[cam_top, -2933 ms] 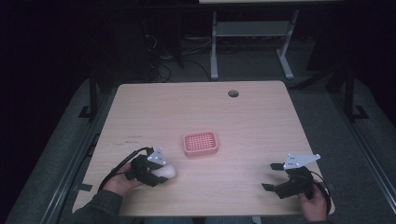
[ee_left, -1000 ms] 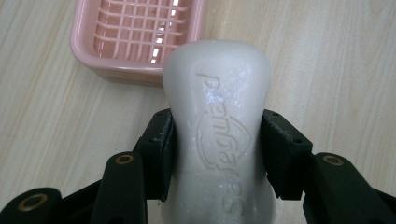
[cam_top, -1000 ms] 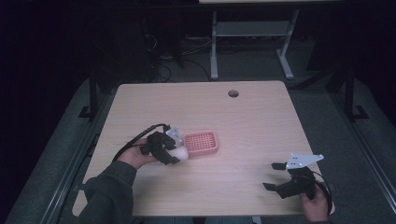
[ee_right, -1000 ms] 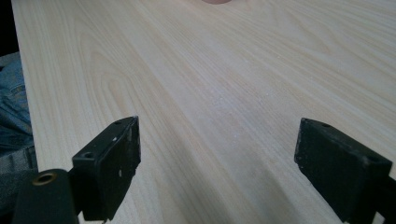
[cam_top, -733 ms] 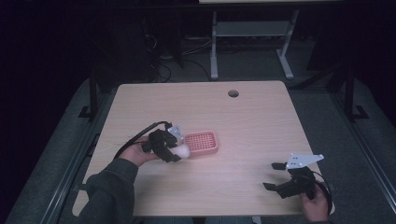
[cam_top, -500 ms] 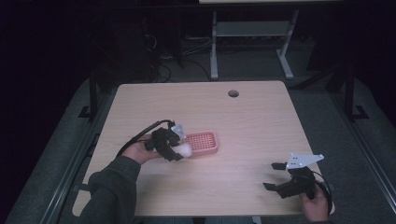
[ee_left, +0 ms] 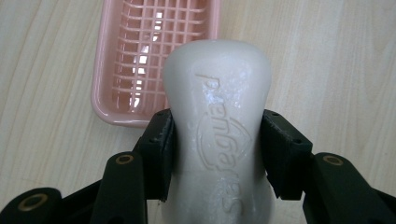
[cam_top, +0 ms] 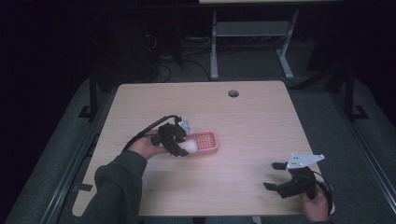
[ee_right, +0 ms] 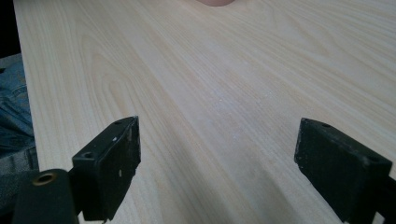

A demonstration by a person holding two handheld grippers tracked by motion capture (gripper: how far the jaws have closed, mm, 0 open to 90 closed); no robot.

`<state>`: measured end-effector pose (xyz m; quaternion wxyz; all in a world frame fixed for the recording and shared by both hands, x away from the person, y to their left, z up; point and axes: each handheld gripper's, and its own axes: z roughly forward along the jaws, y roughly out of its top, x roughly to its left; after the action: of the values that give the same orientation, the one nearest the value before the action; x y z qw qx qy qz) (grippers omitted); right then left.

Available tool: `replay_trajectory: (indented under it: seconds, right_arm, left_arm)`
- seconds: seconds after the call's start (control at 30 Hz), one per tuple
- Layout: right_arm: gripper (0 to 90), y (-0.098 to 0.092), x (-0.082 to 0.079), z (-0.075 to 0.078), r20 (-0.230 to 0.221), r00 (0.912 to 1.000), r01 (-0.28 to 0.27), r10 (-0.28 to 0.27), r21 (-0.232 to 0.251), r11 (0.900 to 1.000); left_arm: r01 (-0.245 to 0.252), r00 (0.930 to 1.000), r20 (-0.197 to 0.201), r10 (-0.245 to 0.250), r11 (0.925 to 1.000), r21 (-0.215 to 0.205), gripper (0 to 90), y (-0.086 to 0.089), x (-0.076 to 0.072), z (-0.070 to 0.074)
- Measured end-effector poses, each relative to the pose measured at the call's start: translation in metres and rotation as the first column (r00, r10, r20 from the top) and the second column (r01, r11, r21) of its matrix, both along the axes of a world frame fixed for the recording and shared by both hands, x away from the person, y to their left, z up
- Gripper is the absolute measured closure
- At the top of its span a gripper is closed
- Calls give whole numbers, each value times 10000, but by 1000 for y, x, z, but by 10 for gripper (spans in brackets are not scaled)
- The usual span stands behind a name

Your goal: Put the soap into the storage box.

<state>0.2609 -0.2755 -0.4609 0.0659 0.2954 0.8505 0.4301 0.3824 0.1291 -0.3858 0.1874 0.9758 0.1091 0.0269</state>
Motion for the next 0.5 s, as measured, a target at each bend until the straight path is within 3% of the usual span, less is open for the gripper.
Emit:
replay_trajectory:
  seconds: [0.5]
  right_arm:
    - [142, -2, -1, 0, 12, 10000, 58, -58, 79, 10000]
  left_arm:
    - [56, 10000, -19, -55, 9999, 104, 494, -14, 15, 1]
